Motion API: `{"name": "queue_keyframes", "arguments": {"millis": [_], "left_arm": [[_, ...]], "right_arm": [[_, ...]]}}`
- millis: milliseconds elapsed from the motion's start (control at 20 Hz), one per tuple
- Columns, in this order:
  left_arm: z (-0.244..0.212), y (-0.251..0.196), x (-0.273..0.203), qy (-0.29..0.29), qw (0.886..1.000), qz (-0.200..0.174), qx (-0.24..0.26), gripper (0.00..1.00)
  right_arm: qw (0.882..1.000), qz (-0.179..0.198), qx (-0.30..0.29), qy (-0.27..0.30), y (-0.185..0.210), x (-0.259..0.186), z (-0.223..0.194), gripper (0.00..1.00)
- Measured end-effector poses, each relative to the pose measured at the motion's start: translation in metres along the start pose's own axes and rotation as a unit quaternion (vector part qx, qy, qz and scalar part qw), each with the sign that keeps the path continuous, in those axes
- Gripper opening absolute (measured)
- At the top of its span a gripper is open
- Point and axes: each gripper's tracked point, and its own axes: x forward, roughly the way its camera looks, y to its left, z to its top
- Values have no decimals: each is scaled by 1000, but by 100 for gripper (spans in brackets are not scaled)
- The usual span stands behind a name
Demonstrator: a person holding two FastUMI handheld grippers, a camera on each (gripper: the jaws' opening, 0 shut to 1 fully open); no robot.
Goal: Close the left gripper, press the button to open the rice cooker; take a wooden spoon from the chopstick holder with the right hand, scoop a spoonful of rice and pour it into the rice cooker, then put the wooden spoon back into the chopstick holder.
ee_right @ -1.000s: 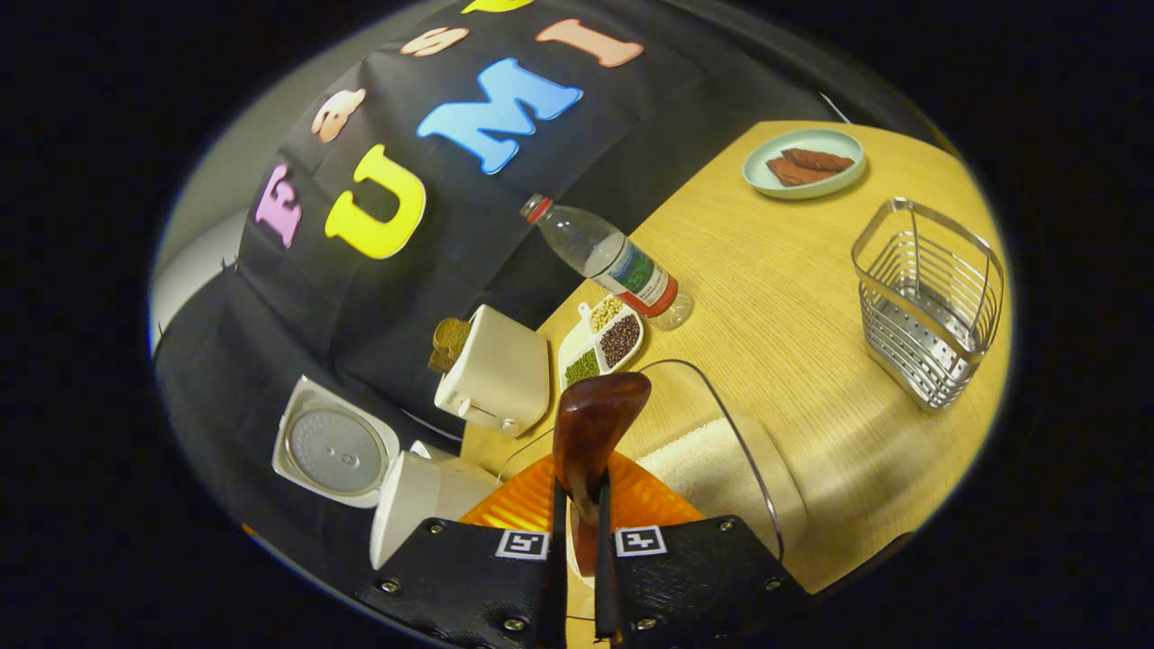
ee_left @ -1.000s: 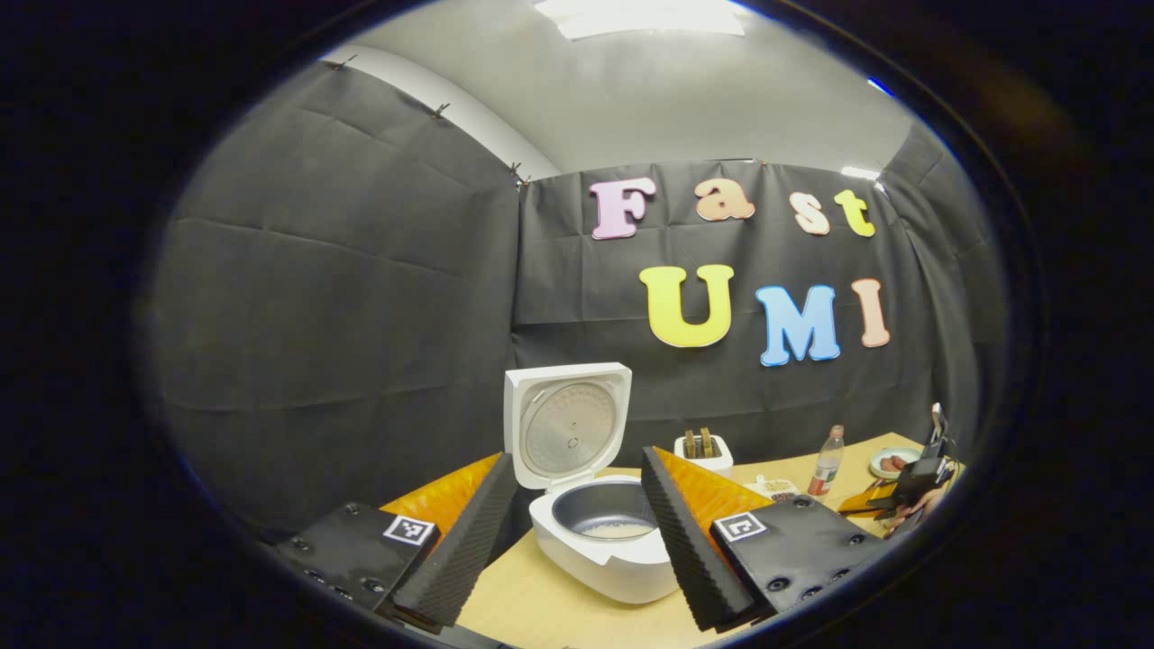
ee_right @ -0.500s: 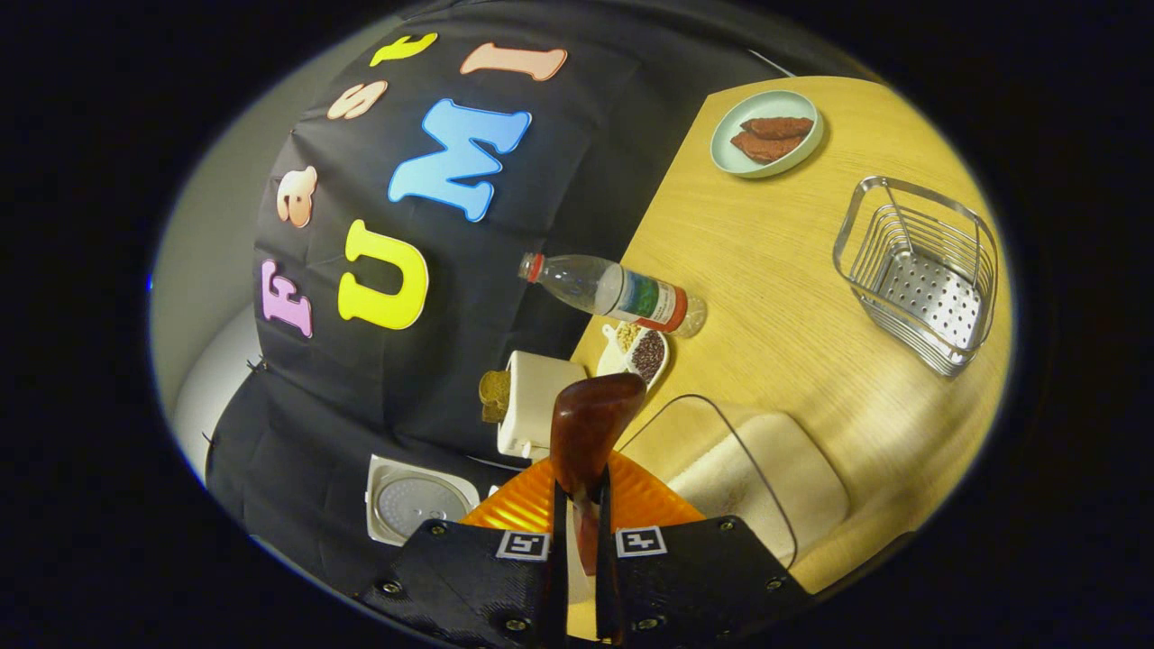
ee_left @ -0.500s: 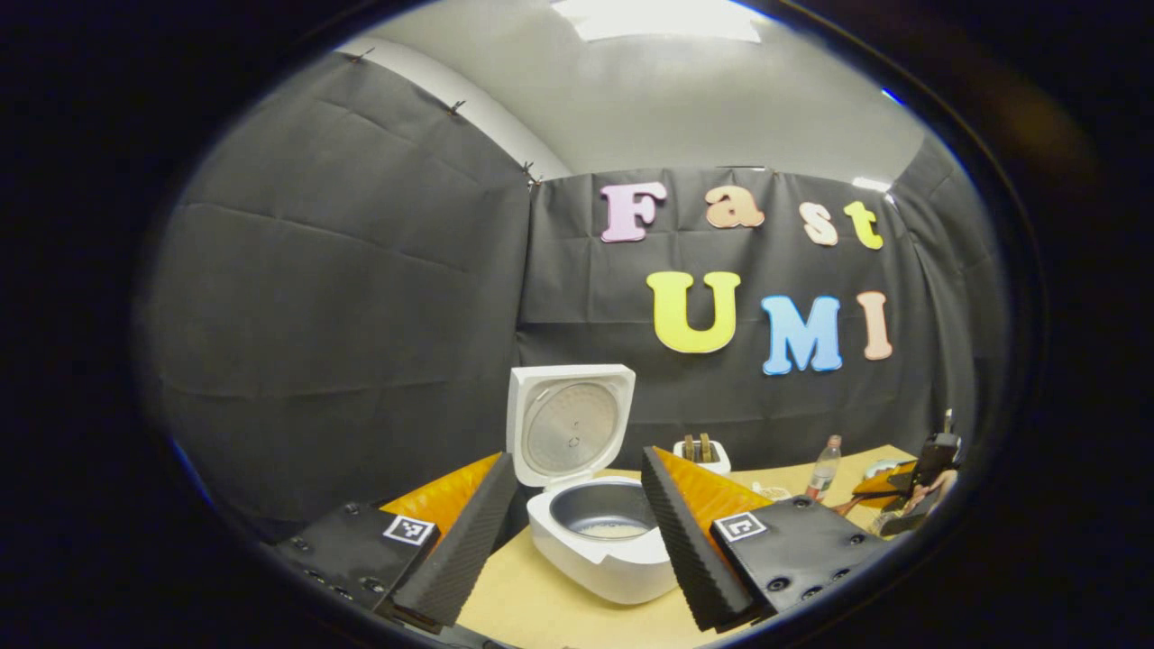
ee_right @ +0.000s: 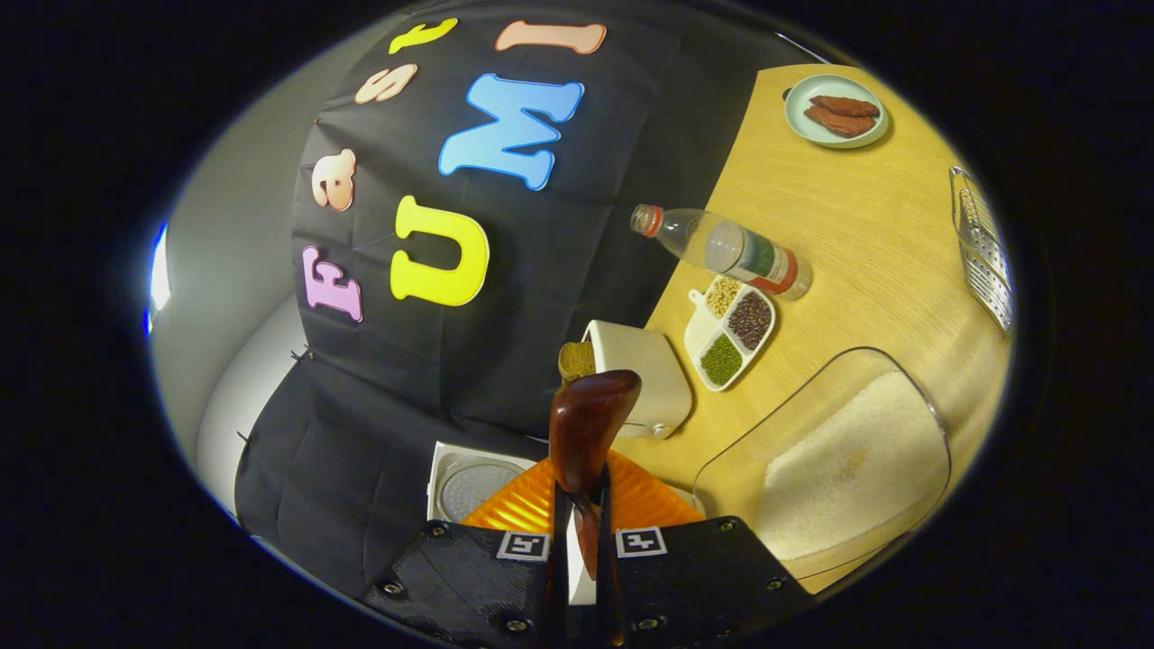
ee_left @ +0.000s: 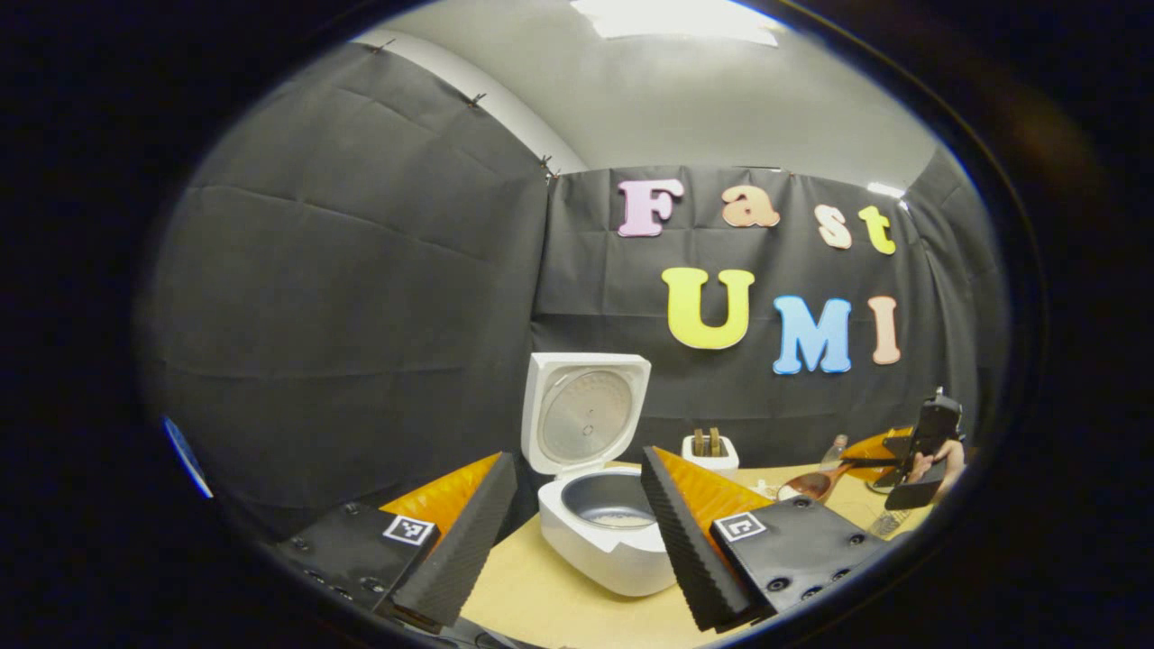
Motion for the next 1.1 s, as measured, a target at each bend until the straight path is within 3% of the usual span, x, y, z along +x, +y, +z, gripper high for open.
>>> {"name": "queue_keyframes", "arguments": {"millis": [650,750,800,1100], "left_arm": [[-13,51,-29,16,999,47,-6,99],[-13,61,-32,16,998,58,-1,94],[-15,66,-35,18,998,63,-2,99],[-24,97,-50,29,995,100,-1,97]], "right_arm": [[994,54,-61,76,87,97,-80,12],[992,58,-68,87,96,114,-96,12],[991,58,-75,92,98,122,-104,12],[983,41,-147,104,100,168,-146,12]]}}
